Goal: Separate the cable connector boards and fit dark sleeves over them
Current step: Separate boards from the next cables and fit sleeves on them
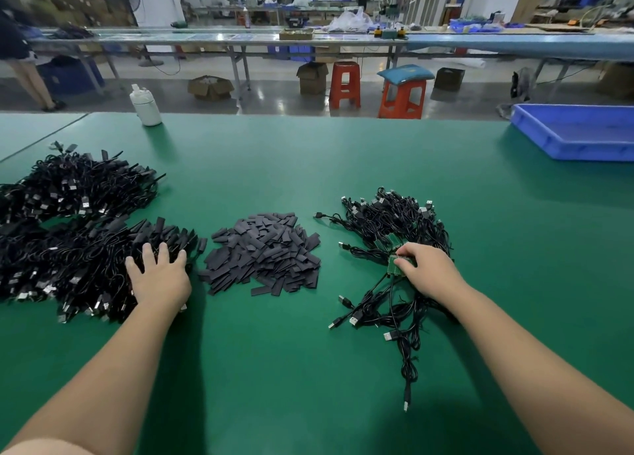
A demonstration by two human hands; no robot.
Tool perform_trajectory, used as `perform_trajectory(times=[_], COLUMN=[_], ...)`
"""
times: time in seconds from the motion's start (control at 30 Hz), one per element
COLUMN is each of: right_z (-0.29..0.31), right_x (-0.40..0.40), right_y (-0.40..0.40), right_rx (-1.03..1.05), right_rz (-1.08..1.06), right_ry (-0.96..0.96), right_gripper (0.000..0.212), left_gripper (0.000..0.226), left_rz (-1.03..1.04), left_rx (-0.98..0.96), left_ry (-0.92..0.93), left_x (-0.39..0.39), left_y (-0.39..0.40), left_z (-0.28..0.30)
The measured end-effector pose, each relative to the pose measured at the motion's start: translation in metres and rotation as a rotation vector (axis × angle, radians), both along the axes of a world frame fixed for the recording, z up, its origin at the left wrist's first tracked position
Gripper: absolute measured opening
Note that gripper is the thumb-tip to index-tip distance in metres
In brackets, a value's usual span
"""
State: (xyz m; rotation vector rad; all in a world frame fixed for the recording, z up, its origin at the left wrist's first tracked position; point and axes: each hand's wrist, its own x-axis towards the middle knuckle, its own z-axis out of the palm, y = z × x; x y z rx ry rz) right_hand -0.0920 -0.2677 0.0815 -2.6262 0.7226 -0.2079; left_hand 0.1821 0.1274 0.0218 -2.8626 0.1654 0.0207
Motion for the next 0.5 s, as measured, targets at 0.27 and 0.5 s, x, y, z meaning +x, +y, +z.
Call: perform_trajectory(times=[0.27, 0.5], right_z=[0.0, 0.007], right_x=[-0.007, -0.012], right_y=[0.001, 0.008], right_rx=[0.024, 0.023], right_rz=[0.016, 0.043], right_ry=[-0.048, -0.068], right_gripper=[0.02, 0.018], left_gripper=[0.079, 0.08], left_rz=[0.015, 0.032], left_rx=[-0.013, 0.001], left_ry=[-0.002, 0.0], left_x=[0.011, 0.028], left_y=[0.004, 0.015], left_z=[0.006, 0.009])
